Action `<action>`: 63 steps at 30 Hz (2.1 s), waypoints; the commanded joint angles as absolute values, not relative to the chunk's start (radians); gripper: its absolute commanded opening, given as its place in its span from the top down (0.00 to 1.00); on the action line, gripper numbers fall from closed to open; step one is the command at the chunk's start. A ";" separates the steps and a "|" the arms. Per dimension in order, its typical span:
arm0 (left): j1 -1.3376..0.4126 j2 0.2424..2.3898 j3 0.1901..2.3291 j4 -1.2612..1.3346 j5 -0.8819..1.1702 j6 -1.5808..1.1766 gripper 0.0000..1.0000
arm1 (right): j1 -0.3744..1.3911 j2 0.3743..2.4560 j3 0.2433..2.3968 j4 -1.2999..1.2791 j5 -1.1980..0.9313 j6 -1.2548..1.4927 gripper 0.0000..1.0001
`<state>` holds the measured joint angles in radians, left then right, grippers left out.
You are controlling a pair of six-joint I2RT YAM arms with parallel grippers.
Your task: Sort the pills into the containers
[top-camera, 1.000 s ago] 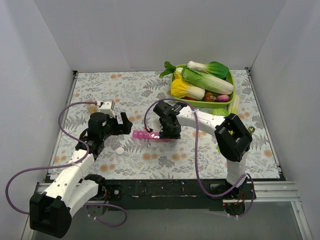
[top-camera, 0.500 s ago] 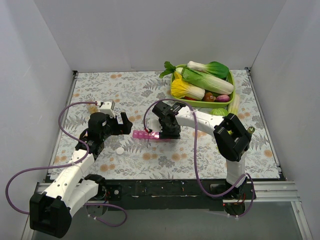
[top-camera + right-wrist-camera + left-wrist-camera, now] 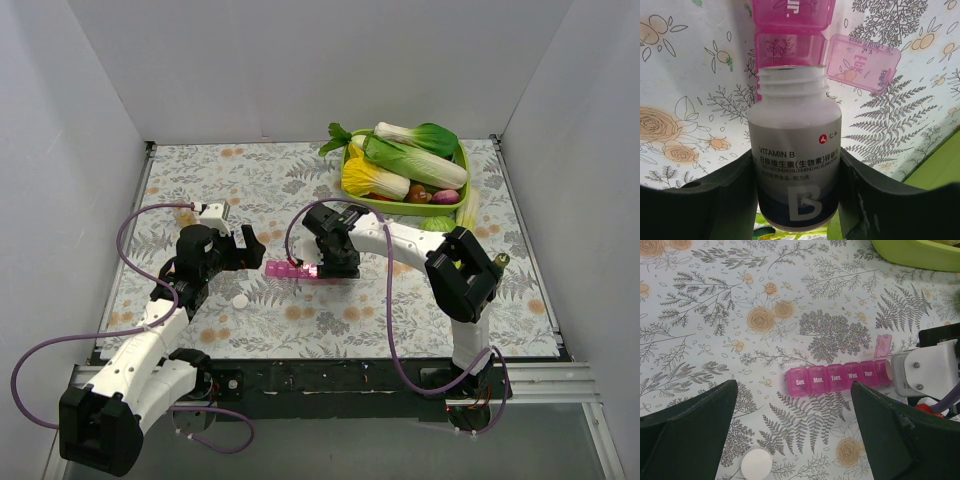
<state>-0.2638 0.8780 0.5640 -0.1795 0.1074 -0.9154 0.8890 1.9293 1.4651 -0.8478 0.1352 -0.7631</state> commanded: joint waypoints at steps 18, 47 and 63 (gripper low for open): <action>-0.256 0.854 0.583 -0.167 0.123 -0.902 0.02 | 0.908 1.942 1.519 -0.888 0.181 -0.776 0.96; -0.256 0.856 0.584 -0.166 0.129 -0.899 0.02 | 0.922 1.925 1.514 -0.893 0.227 -0.795 0.95; -0.256 0.854 0.584 -0.166 0.127 -0.899 0.02 | 0.928 1.927 1.509 -0.885 0.221 -0.795 0.95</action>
